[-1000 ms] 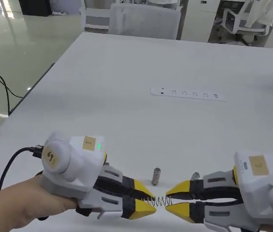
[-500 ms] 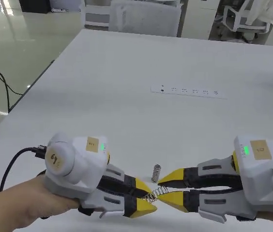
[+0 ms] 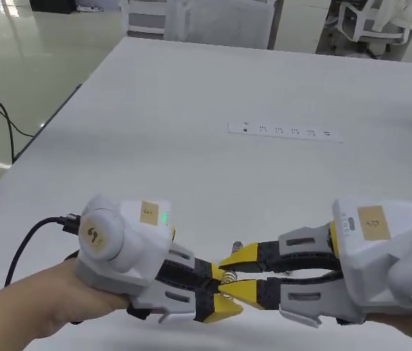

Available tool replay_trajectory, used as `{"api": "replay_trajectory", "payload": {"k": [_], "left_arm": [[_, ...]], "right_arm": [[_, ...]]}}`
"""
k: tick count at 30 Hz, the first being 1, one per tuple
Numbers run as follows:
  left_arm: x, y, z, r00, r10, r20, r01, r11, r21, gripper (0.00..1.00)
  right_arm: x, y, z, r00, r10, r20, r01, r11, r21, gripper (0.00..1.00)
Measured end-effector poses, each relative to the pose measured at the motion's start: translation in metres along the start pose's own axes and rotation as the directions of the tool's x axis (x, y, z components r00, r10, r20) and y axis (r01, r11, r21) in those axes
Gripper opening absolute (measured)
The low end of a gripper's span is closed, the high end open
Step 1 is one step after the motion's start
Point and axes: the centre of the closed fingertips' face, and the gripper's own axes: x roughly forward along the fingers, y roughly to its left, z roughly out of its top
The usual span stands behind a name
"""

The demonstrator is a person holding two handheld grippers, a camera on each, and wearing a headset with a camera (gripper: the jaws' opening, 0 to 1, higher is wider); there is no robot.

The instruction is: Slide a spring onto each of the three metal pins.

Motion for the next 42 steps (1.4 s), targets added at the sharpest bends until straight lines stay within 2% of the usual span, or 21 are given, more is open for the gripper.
{"api": "replay_trajectory", "payload": {"k": [3, 5, 7, 10, 15, 27, 33, 39, 42], "left_arm": [[-0.002, 0.001, 0.0, 1.0, 0.009, 0.003, -0.009, 1.0, -0.015, 0.03], [-0.003, 0.003, 0.0, 0.9997, 0.023, 0.004, -0.023, 0.999, -0.049, 0.04], [-0.003, 0.004, -0.002, 0.9996, 0.03, -0.002, -0.03, 0.999, -0.035, 0.04], [-0.003, 0.004, -0.003, 0.9994, 0.034, -0.003, -0.035, 0.998, -0.051, 0.04], [-0.006, 0.008, -0.006, 0.9984, 0.056, -0.011, -0.057, 0.995, -0.081, 0.14], [-0.021, 0.015, -0.015, 0.9939, 0.11, -0.011, -0.11, 0.984, -0.142, 0.24], [-0.027, 0.018, -0.017, 0.9901, 0.14, -0.008, -0.14, 0.979, -0.152, 0.26], [-0.029, 0.019, -0.018, 0.9889, 0.149, -0.005, -0.147, 0.975, -0.164, 0.31], [-0.033, 0.021, -0.023, 0.9868, 0.162, -0.008, -0.161, 0.971, -0.177, 0.33]], "right_arm": [[-0.001, -0.001, 0.0, 1.0, -0.003, -0.002, 0.003, 1.0, -0.011, 0.08], [0.0, -0.001, -0.001, 0.9999, -0.009, -0.011, 0.008, 1.0, -0.03, 0.08], [0.001, -0.002, -0.001, 0.9998, -0.006, -0.018, 0.005, 0.999, -0.035, 0.08], [0.002, -0.002, -0.002, 0.9997, -0.003, -0.024, 0.002, 0.999, -0.04, 0.08], [0.001, -0.006, 0.001, 0.9998, -0.013, -0.016, 0.012, 0.999, -0.037, 0.08], [-0.001, -0.009, -0.002, 0.9992, -0.024, -0.032, 0.022, 0.999, -0.048, 0.08], [-0.001, -0.012, -0.003, 0.9987, -0.036, -0.035, 0.035, 0.999, -0.039, 0.08], [-0.001, -0.014, -0.005, 0.9978, -0.051, -0.042, 0.049, 0.998, -0.042, 0.08], [-0.002, -0.016, -0.007, 0.9971, -0.06, -0.048, 0.058, 0.997, -0.045, 0.08]]}}
